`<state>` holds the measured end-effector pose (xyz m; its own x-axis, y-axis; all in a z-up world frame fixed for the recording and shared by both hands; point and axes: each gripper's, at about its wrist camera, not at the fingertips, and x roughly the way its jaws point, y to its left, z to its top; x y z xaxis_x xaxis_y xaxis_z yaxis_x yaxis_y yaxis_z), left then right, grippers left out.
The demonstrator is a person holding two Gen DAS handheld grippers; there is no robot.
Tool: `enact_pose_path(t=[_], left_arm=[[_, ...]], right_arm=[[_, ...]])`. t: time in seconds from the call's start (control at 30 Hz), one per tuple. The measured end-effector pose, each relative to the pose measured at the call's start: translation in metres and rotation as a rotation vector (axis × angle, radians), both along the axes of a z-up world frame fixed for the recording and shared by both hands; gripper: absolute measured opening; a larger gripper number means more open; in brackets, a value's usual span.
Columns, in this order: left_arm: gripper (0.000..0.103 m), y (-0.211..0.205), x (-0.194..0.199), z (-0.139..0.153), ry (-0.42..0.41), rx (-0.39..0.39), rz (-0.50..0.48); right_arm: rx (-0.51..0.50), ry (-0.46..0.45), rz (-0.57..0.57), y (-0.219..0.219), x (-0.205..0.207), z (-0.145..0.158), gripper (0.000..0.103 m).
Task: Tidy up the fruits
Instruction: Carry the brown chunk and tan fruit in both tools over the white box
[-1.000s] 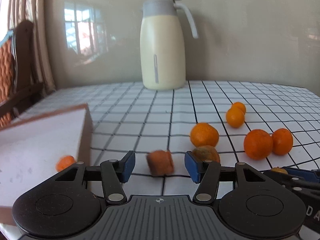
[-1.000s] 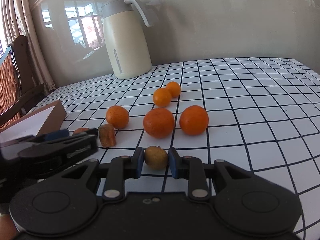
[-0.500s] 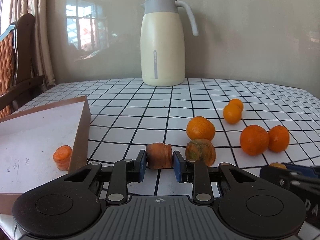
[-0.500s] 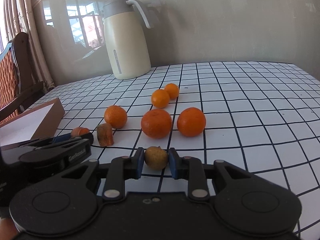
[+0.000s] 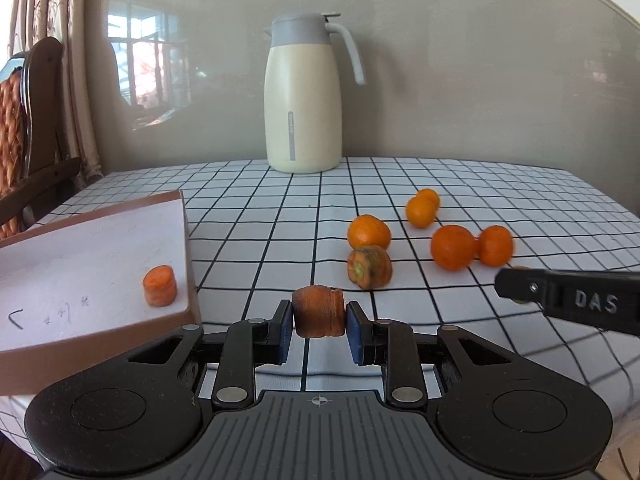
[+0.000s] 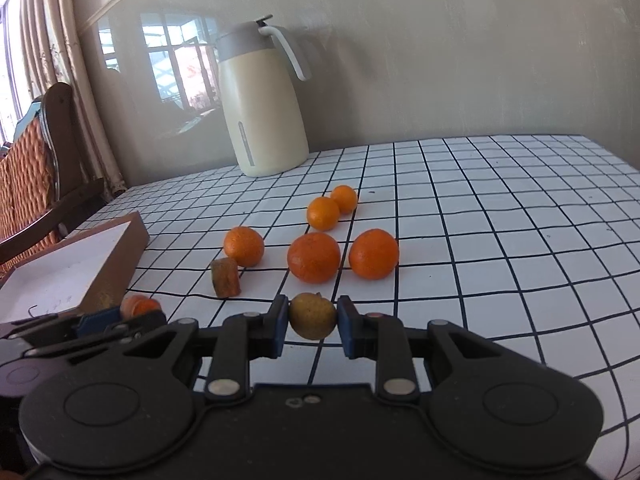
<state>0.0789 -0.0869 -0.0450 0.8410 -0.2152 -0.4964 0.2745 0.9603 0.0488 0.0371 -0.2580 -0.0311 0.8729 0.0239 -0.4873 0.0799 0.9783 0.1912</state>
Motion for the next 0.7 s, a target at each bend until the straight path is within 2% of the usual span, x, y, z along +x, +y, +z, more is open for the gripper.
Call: enact_pose_path(t=[0.3, 0.7], left_arm=[[0.029, 0.020, -0.025, 0.011, -0.003, -0.021, -0.011], [0.029, 0.068, -0.045, 0.030, -0.061, -0.067, 0.084]], right_arm=[[-0.023, -0.017, 0.068, 0.021, -0.012, 0.008, 0.018], [-0.046, -0.089, 0.195, 0.070, -0.010, 0.024, 0.018]])
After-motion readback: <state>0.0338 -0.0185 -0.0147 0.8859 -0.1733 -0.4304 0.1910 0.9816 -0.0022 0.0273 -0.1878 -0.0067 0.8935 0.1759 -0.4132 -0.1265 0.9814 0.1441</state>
